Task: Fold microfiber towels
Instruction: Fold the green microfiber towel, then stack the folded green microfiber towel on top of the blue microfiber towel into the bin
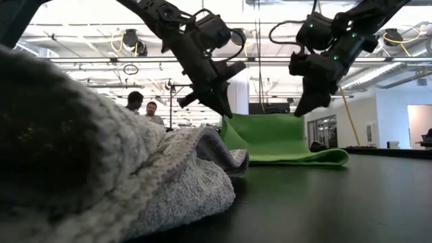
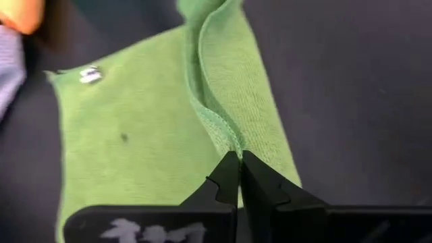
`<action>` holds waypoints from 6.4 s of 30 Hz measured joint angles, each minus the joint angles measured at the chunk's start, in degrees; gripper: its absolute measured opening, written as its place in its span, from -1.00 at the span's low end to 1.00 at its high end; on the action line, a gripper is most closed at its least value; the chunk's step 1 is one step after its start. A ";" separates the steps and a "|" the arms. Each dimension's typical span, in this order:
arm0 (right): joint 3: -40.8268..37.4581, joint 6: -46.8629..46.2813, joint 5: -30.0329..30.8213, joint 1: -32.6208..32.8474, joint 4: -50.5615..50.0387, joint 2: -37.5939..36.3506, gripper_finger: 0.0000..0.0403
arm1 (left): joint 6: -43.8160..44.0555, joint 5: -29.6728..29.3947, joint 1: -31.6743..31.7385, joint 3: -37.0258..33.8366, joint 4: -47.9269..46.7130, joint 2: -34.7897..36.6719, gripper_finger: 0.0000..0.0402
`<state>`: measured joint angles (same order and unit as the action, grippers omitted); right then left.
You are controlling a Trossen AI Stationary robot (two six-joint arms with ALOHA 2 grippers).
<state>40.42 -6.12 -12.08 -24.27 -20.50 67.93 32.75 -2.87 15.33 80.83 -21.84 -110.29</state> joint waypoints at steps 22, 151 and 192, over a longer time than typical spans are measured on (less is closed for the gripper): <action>-0.02 -10.63 -3.26 12.75 -2.68 -1.84 -1.00 | -2.93 -2.66 -7.46 -0.01 -10.64 4.54 -1.00; -9.94 -6.71 6.34 21.99 20.23 -0.97 -0.82 | 5.91 -12.61 -16.40 -0.73 -4.63 -1.34 -0.18; -8.24 2.86 10.07 11.12 19.11 1.58 -0.82 | 3.71 -11.14 -12.66 -0.73 -5.01 -1.34 -0.18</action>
<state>32.18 -3.26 -2.01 -13.15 -1.39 69.51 36.45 -14.01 2.68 80.09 -26.85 -111.63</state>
